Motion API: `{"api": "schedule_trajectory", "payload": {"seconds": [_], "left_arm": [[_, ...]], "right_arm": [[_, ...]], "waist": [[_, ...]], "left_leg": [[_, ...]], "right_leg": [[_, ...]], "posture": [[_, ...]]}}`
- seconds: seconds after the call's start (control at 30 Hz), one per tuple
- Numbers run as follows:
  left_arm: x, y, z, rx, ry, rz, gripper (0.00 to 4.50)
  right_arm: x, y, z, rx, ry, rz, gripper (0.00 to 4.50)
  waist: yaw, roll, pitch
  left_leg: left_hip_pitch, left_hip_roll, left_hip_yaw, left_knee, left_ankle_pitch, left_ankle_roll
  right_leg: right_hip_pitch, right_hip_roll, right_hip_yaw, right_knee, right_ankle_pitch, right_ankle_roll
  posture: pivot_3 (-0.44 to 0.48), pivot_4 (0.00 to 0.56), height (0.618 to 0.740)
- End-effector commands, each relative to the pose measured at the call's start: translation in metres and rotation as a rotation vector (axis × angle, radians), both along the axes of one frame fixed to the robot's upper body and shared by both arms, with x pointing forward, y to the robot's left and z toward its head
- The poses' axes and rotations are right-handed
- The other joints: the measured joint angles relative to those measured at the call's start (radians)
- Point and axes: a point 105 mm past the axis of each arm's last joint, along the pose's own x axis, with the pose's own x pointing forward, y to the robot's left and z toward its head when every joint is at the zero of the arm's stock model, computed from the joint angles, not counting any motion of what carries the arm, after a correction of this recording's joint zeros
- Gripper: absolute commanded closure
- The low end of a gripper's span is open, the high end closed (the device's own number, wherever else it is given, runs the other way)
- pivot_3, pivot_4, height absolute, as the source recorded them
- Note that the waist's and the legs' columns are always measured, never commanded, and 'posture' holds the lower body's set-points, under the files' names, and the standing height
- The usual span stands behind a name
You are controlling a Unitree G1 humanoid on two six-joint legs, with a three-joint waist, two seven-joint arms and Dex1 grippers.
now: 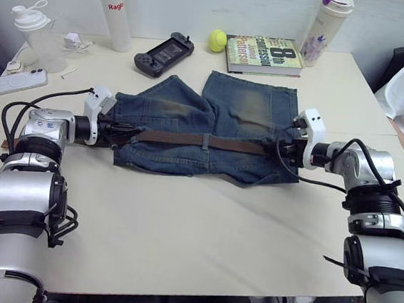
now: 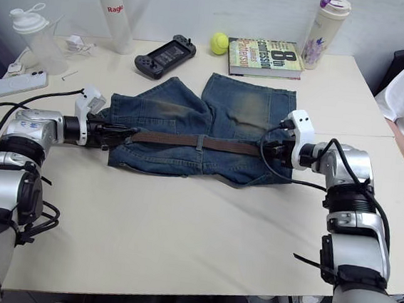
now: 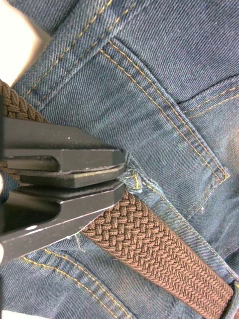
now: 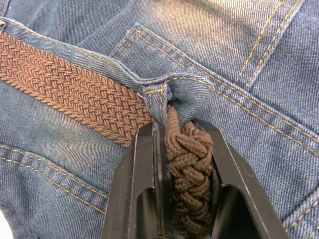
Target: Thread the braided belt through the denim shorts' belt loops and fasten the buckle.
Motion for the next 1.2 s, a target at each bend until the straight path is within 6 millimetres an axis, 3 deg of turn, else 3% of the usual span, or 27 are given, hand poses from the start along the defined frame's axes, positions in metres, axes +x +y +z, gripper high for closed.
{"api": "schedule_trajectory", "payload": {"seconds": [0.03, 0.23, 0.33, 0.4, 0.47, 0.53, 0.57, 0.7, 0.8, 0.9, 0.97, 1.0, 1.13, 1.2], "left_arm": [[0.001, 0.004, 0.006, 0.001, -0.030, 0.009, 4.50], [0.003, 0.004, 0.009, -0.009, -0.082, 0.021, 4.50], [0.005, 0.002, 0.022, -0.033, -0.146, 0.004, 4.50], [0.004, 0.004, 0.035, -0.006, -0.253, -0.022, 4.50], [-0.003, 0.009, 0.046, 0.049, -0.411, -0.069, 4.50], [-0.021, 0.012, 0.048, 0.134, -0.609, -0.125, 4.50], [-0.037, 0.010, 0.040, 0.226, -0.730, -0.181, 4.50], [-0.099, 0.001, 0.000, 0.415, -0.939, -0.341, 4.50], [-0.130, 0.017, -0.031, 0.503, -0.945, -0.336, 4.50], [-0.145, 0.033, -0.049, 0.554, -0.909, -0.318, 4.50], [-0.152, 0.040, -0.059, 0.567, -0.874, -0.296, 4.50], [-0.154, 0.044, -0.065, 0.579, -0.848, -0.291, 4.50], [-0.156, 0.047, -0.074, 0.573, -0.799, -0.293, 4.50], [-0.156, 0.039, -0.075, 0.546, -0.787, -0.323, 4.50]], "right_arm": [[-0.002, 0.000, 0.010, 0.015, -0.040, 0.016, 4.14], [-0.002, 0.004, 0.022, 0.045, -0.098, 0.026, 4.14], [-0.007, 0.008, 0.035, 0.030, -0.199, 0.085, 4.14], [-0.026, 0.015, 0.049, 0.021, -0.323, 0.200, 4.14], [-0.058, 0.021, 0.060, 0.035, -0.424, 0.314, 4.14], [-0.089, 0.022, 0.063, 0.034, -0.467, 0.392, 4.14], [-0.097, 0.021, 0.062, -0.005, -0.511, 0.399, 4.14], [-0.123, 0.020, 0.040, -0.235, -0.602, 0.469, 4.14], [-0.150, 0.023, 0.008, -0.415, -0.579, 0.603, 4.14], [-0.163, 0.019, -0.020, -0.519, -0.498, 0.672, 4.14], [-0.172, 0.014, -0.036, -0.569, -0.465, 0.710, 4.14], [-0.177, 0.012, -0.041, -0.586, -0.440, 0.724, 4.14], [-0.185, 0.006, -0.053, -0.636, -0.380, 0.765, 4.14], [-0.186, 0.004, -0.053, -0.641, -0.365, 0.767, 4.14]], "waist": [[0.000, 0.000, 0.000], [-0.001, 0.000, 0.000], [0.000, 0.000, 0.000], [0.001, 0.000, 0.000], [0.001, 0.000, 0.000], [0.002, 0.000, 0.000], [0.002, 0.000, 0.000], [-0.002, 0.000, 0.000], [-0.010, 0.001, 0.000], [0.006, 0.001, -0.001], [0.026, 0.001, -0.001], [0.029, 0.001, -0.001], [0.030, -0.001, -0.002], [0.029, -0.001, -0.002]], "left_leg": [[0.000, 0.000, 0.000, 0.000, 0.000, 0.000], [0.000, 0.000, 0.000, 0.000, 0.000, 0.000], [0.000, 0.000, 0.000, 0.001, 0.000, 0.000], [0.000, 0.000, -0.001, 0.001, 0.000, 0.000], [-0.001, 0.000, 0.000, 0.001, 0.000, 0.000], [-0.001, 0.000, -0.001, 0.002, 0.000, 0.000], [-0.001, 0.000, -0.001, 0.002, 0.000, 0.000], [0.000, 0.001, -0.001, 0.001, 0.000, 0.001], [0.002, 0.002, 0.000, 0.000, -0.001, 0.000], [0.004, 0.003, -0.001, 0.000, -0.001, -0.001], [0.019, 0.002, -0.001, -0.002, -0.003, 0.000], [0.019, 0.002, -0.001, -0.002, -0.003, 0.000], [0.022, 0.002, -0.001, -0.003, -0.006, 0.000], [0.022, 0.002, -0.001, -0.003, -0.006, 0.000]], "right_leg": [[0.000, 0.000, 0.000, 0.000, 0.000, 0.000], [0.000, 0.000, 0.000, 0.000, 0.000, 0.000], [0.000, 0.000, 0.000, 0.000, 0.000, 0.000], [0.000, 0.000, 0.000, 0.001, 0.000, 0.000], [0.000, 0.000, 0.000, 0.001, 0.000, 0.000], [0.000, 0.000, 0.000, 0.001, 0.000, 0.000], [0.000, 0.000, 0.000, 0.001, 0.000, 0.000], [0.000, -0.001, 0.003, 0.001, 0.000, 0.000], [0.001, -0.003, 0.007, -0.001, 0.000, 0.000], [0.003, -0.003, 0.011, -0.001, 0.001, -0.001], [0.018, -0.003, 0.012, -0.008, 0.001, -0.001], [0.018, -0.004, 0.012, -0.008, 0.001, -0.001], [0.021, -0.005, 0.013, -0.009, 0.001, -0.001], [0.021, -0.005, 0.013, -0.009, 0.001, -0.001]], "posture": [[0.000, 0.150, 0.740], [0.000, 0.150, 0.740], [0.000, 0.150, 0.740], [0.000, 0.150, 0.740], [0.000, 0.150, 0.740], [0.000, 0.150, 0.740], [0.000, 0.150, 0.740], [0.000, 0.150, 0.740], [0.000, 0.150, 0.740], [0.000, 0.150, 0.740], [0.000, 0.150, 0.740], [0.000, 0.150, 0.740], [0.000, 0.150, 0.740], [0.000, 0.150, 0.740]]}}
